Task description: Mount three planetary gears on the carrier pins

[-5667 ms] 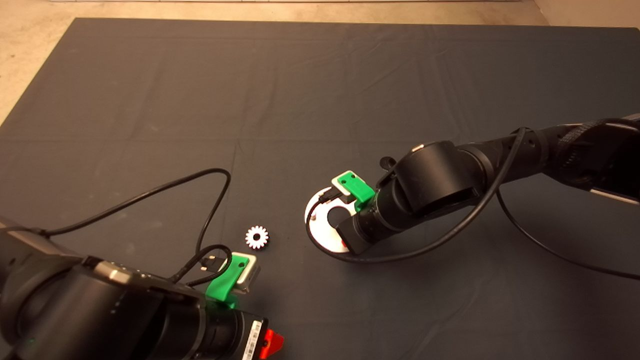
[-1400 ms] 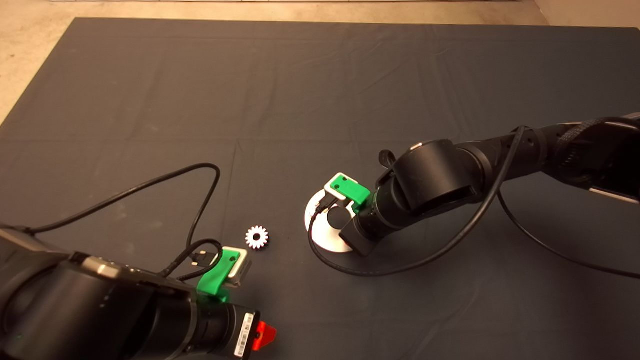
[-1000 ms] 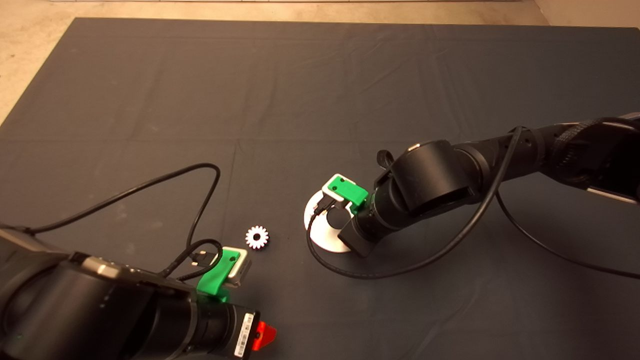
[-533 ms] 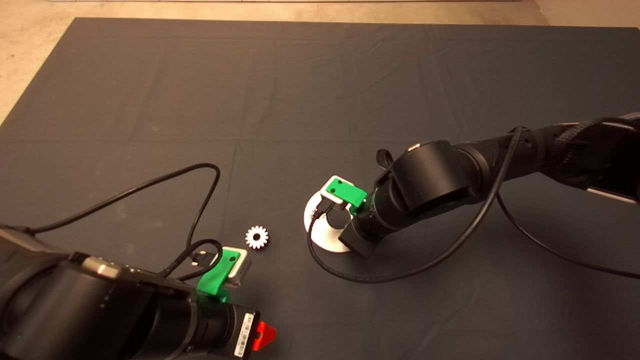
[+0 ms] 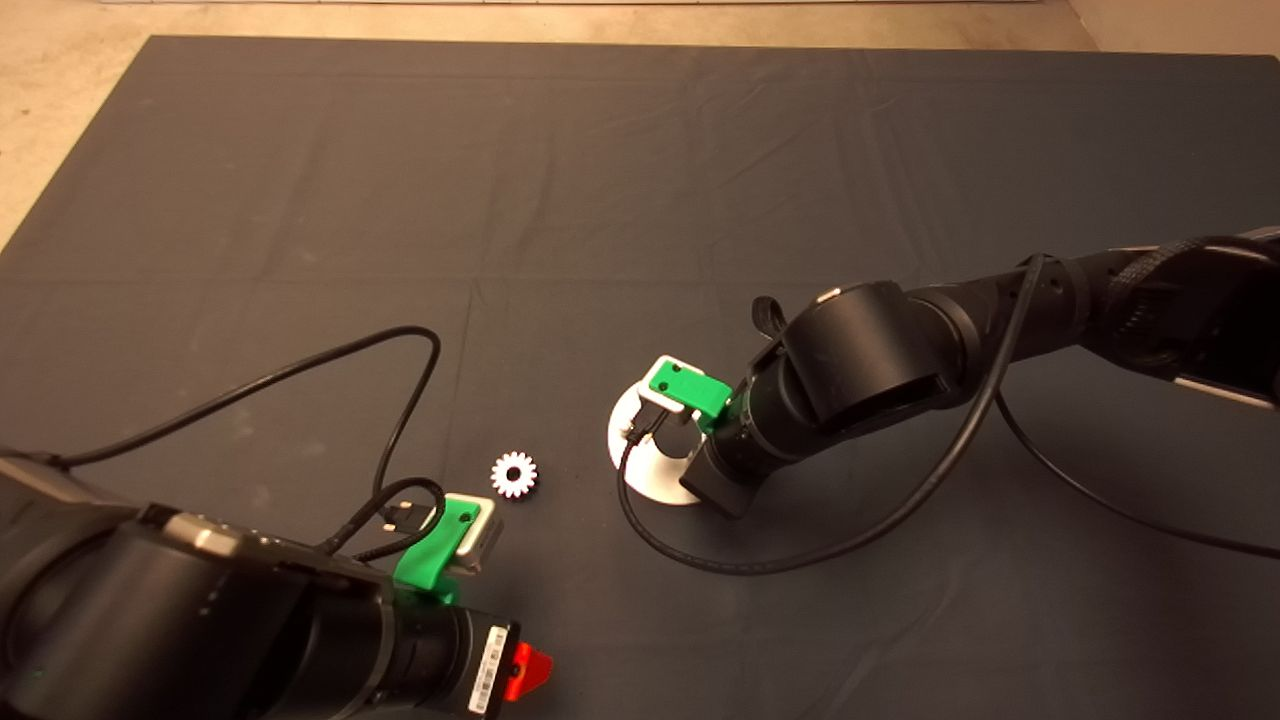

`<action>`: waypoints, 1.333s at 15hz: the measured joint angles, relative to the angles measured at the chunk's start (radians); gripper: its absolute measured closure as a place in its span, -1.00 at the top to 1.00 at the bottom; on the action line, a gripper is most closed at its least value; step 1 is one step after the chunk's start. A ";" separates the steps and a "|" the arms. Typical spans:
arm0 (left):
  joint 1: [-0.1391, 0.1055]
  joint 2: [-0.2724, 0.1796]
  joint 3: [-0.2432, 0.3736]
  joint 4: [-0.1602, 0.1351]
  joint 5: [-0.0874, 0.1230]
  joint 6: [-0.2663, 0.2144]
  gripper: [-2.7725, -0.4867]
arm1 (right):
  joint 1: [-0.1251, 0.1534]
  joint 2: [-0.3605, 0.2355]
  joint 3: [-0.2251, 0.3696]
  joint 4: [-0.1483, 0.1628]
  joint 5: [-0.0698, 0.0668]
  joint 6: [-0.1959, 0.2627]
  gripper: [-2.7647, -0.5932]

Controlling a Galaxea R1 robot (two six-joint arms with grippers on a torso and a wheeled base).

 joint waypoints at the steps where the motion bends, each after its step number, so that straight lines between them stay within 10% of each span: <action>1: -0.004 -0.001 0.000 0.000 0.000 0.000 0.62 | 0.000 0.000 0.000 0.000 0.001 -0.007 -0.63; 20: -0.011 -0.004 0.000 0.001 -0.001 0.000 0.62 | -0.025 -0.031 -0.005 -0.008 0.023 -0.115 -0.63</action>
